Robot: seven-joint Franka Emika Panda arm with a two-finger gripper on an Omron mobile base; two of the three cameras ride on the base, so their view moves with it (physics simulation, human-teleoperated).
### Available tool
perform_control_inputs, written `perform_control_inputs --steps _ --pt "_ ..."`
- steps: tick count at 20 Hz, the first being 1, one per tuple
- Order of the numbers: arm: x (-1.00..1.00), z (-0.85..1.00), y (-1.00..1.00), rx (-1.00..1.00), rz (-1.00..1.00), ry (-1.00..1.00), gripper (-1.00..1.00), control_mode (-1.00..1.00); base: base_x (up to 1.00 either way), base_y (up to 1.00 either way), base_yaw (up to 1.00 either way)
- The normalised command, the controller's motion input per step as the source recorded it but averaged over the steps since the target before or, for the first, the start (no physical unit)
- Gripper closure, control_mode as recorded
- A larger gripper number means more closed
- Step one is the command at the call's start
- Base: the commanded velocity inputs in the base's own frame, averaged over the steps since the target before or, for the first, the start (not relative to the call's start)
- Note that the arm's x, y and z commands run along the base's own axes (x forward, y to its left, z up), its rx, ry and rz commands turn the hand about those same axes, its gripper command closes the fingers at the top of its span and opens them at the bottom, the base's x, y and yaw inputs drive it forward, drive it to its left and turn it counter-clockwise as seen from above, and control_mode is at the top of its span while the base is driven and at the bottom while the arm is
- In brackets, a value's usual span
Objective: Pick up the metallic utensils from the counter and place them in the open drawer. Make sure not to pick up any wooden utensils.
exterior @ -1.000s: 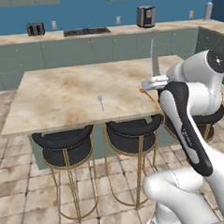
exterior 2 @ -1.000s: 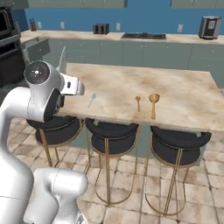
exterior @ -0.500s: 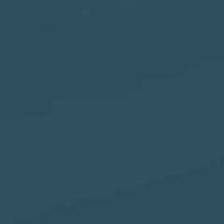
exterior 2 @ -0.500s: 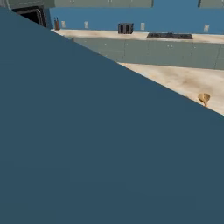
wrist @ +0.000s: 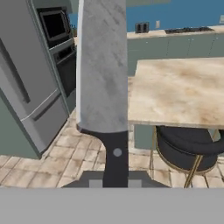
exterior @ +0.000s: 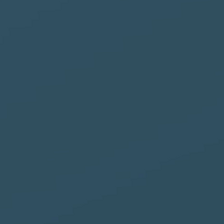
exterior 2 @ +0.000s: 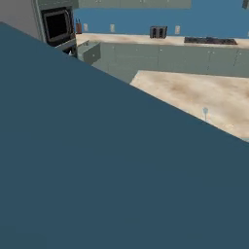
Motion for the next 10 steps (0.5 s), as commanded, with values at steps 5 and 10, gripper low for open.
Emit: perform_control_inputs --steps 5,10 --pt "0.0 0.0 0.0 0.0 0.0 0.0 1.0 1.0 0.53 1.0 -0.01" --pt "0.0 0.0 0.0 0.0 0.0 0.0 1.0 1.0 0.97 1.0 -0.07"
